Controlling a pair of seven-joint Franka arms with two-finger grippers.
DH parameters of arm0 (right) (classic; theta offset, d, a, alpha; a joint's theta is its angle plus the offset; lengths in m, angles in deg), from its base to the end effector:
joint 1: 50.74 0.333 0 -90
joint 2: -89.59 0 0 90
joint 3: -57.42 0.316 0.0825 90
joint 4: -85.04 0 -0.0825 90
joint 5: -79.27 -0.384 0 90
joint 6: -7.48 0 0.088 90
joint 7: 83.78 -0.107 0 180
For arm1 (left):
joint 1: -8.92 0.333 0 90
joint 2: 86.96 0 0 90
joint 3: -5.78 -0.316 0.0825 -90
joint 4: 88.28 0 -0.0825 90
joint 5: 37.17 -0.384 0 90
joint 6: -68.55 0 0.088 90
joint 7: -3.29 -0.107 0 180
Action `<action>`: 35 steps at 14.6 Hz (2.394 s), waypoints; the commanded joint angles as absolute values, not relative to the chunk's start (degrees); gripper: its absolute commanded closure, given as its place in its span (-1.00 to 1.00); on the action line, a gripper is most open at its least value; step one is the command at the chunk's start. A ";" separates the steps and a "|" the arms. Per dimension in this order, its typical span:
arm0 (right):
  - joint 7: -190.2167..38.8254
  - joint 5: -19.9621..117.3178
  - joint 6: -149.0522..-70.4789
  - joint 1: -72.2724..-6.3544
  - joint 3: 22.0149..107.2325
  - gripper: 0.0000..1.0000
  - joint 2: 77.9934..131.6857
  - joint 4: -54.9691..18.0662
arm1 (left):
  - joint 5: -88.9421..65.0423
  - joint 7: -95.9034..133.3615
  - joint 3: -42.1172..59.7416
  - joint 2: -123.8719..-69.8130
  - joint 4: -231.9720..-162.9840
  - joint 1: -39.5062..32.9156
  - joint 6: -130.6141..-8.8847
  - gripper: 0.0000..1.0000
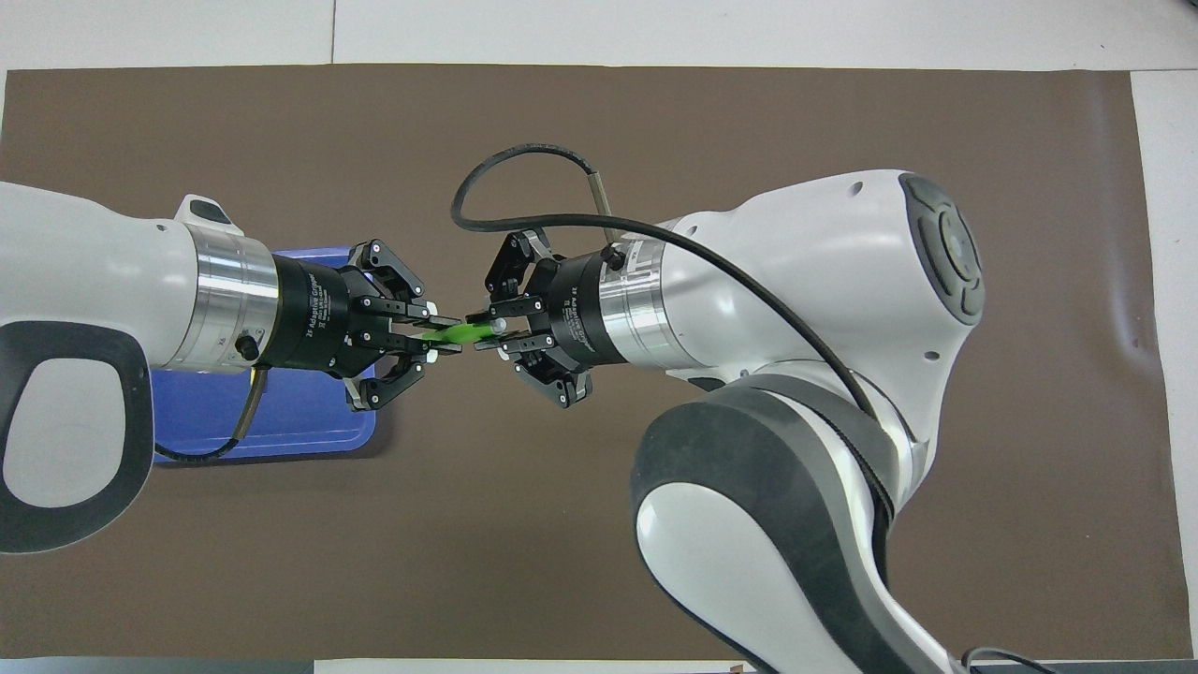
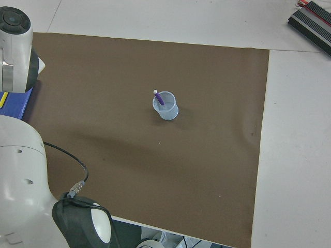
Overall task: Right arm passes pens to left for tray arrangement
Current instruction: 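Hand the green pen from the right gripper to the left gripper, then lower the green pen into the tray with the left gripper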
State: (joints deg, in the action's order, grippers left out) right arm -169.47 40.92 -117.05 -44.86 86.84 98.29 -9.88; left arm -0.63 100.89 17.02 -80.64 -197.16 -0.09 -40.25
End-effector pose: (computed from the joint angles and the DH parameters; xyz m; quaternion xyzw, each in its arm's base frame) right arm 0.5207 0.3718 0.5756 -0.7683 0.5161 0.2048 0.3183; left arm 0.4926 -0.2327 0.5682 0.6896 0.6609 -0.2230 0.1948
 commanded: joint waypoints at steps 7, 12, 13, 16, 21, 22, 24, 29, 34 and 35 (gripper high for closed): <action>-165.96 44.62 -116.54 -45.11 87.31 -0.99 98.46 -9.71 | 0.44 99.35 16.68 -78.26 -199.37 0.13 -40.61 1.00; -164.91 60.25 -108.21 -45.38 84.94 -1.00 97.41 -10.32 | 0.44 99.09 16.60 -78.26 -199.37 0.66 -41.23 1.00; -162.12 62.28 -104.88 -45.38 83.37 -1.00 97.15 -10.24 | 0.44 97.87 16.51 -78.34 -199.37 1.18 -41.49 1.00; -149.47 65.28 -97.92 -45.38 78.36 -1.00 95.65 -11.46 | 0.27 86.83 16.25 -78.17 -199.81 3.03 -40.27 1.00; -125.76 73.80 -96.67 -45.46 69.31 -1.00 92.75 -18.13 | -4.19 63.37 16.24 -77.11 -201.75 9.87 -36.23 1.00; -121.18 75.99 -96.58 -45.46 67.46 -1.00 92.58 -19.10 | -6.74 57.31 16.24 -77.29 -202.01 11.02 -35.18 1.00; -115.09 82.31 -96.93 -45.64 65.69 -1.00 93.01 -20.08 | -10.18 46.58 16.24 -77.12 -203.85 13.48 -34.90 1.00; -109.19 90.42 -102.54 -45.99 64.28 -0.97 97.66 -20.26 | -21.33 16.89 16.24 -82.19 -206.05 20.60 -36.92 1.00; -106.11 91.57 -105.63 -46.08 62.00 -0.83 101.27 -19.99 | -33.64 2.53 16.24 -88.79 -207.45 22.54 -45.78 1.00; -106.19 91.40 -105.63 -46.08 61.99 -0.82 101.71 -19.73 | -35.14 0.32 16.24 -89.41 -208.42 23.24 -48.15 1.00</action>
State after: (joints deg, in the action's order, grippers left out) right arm -107.31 90.55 -105.11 -45.86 61.94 101.28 -20.14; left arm -31.63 5.10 15.79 -88.45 -206.63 22.41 -44.01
